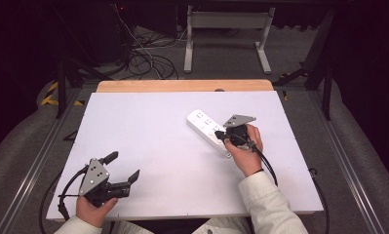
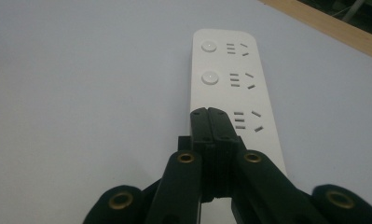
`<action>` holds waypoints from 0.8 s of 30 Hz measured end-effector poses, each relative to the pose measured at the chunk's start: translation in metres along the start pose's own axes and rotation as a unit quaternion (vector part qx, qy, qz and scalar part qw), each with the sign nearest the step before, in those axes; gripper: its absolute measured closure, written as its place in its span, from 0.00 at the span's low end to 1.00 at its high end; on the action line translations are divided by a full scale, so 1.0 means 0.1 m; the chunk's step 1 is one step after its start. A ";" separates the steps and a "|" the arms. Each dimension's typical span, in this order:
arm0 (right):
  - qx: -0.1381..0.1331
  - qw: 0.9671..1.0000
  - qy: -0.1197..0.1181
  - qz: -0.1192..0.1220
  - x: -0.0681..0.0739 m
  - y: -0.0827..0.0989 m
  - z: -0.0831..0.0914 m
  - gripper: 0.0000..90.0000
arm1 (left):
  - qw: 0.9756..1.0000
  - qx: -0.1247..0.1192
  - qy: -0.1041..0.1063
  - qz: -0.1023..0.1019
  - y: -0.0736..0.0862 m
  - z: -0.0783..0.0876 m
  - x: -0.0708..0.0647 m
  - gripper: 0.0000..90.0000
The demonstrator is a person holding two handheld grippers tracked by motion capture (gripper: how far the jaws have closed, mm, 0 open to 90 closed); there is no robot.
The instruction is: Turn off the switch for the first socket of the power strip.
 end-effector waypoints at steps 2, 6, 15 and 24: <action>-0.005 1.000 0.000 0.001 0.00 -0.03 0.02 1.00 | 1.000 0.001 0.000 0.000 0.00 0.00 0.00 0.13; -0.013 1.000 -0.001 0.006 0.04 -0.10 0.07 1.00 | 1.000 0.001 0.001 0.001 0.00 0.00 0.00 0.13; -0.035 0.999 -0.003 0.018 0.10 -0.26 0.22 1.00 | 1.000 0.001 0.001 -0.002 0.00 0.00 0.01 0.13; -0.043 0.999 -0.010 0.000 0.09 -0.28 0.28 1.00 | 1.000 0.000 0.000 0.005 0.00 0.01 0.01 0.13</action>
Point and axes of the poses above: each handheld gripper's, and its own axes: z roughly backward along the jaws, y roughly out of its underside, x roughly to its left, the point moved 1 cm from there along -z, roughly forward along the jaws, and after that the axes turned 15 degrees about -x, right-handed, at the moved point
